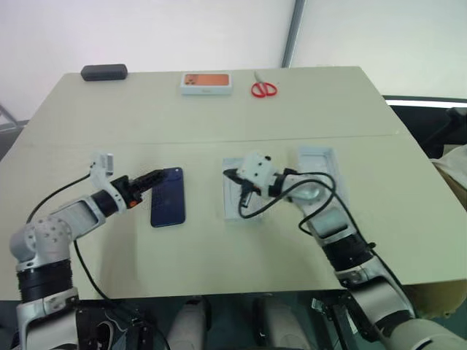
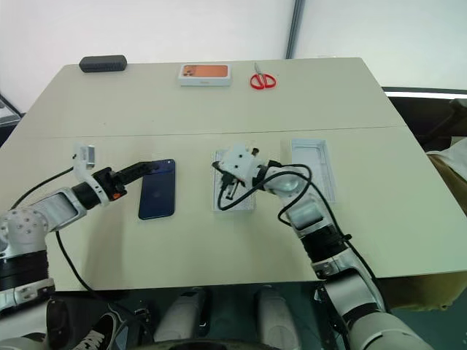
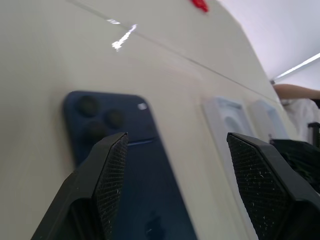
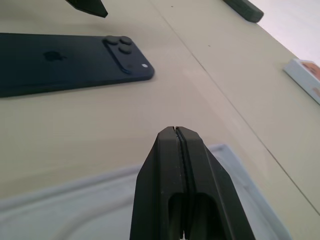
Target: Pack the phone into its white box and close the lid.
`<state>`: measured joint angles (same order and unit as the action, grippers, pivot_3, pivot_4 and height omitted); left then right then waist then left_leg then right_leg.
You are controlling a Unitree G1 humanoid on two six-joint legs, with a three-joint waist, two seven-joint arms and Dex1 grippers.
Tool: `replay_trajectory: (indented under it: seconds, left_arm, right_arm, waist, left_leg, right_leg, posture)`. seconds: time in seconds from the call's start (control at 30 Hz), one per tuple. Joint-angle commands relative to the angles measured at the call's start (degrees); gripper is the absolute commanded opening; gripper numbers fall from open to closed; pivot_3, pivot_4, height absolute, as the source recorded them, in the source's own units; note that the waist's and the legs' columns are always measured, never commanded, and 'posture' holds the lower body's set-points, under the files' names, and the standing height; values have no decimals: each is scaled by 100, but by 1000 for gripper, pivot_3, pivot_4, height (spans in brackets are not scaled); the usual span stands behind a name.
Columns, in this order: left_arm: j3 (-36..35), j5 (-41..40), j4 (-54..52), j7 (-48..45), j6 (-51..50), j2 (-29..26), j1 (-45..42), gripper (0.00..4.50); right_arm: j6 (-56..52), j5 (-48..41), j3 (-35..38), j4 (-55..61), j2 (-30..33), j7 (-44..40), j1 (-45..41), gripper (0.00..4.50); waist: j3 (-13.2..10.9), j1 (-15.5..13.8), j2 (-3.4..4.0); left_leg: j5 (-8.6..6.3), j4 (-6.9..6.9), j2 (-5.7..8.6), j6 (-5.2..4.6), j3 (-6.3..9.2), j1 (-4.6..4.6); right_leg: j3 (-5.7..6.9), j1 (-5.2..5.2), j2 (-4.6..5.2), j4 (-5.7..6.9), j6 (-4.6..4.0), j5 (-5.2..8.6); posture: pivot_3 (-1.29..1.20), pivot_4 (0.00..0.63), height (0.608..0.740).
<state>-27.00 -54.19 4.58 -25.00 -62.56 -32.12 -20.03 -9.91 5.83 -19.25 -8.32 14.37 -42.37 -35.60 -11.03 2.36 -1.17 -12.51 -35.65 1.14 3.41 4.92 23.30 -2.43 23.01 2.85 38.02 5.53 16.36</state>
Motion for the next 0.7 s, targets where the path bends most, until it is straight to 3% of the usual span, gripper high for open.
replay_trajectory:
  seconds: [0.03,0.27,0.57,0.7]
  left_arm:
    - [-181,-94,48,-4,-218,-94,129,3355]
    - [-146,-28,230,108,-541,-63,282,3355]
    - [101,84,130,345,-724,200,347,3355]
    - [147,3,40,550,-939,416,242,3355]
  right_arm:
    - [-175,138,-301,-171,-369,49,-467,11]
    - [-578,274,-816,-792,-927,-210,-1042,11]
    - [-362,1089,-1605,-1269,-903,-128,-1055,11]
    - [-438,1147,-1548,-1257,-956,-96,-1102,11]
  waist:
    - [0,25,0]
    - [2,9,-4]
    - [11,8,1]
    - [17,-19,3]
  left_leg:
    - [0,1,0,0,0,0]
    - [1,5,-5,3,7,5]
    - [1,8,0,3,2,1]
    - [1,8,2,4,3,-4]
  right_leg:
    - [-4,5,1,2,0,0]
    - [-2,15,5,7,-4,-3]
    - [-3,16,12,9,-4,-3]
    - [-3,8,17,8,-4,-3]
  posture:
    - [0,150,740]
    - [0,150,740]
    - [0,150,740]
    - [0,150,740]
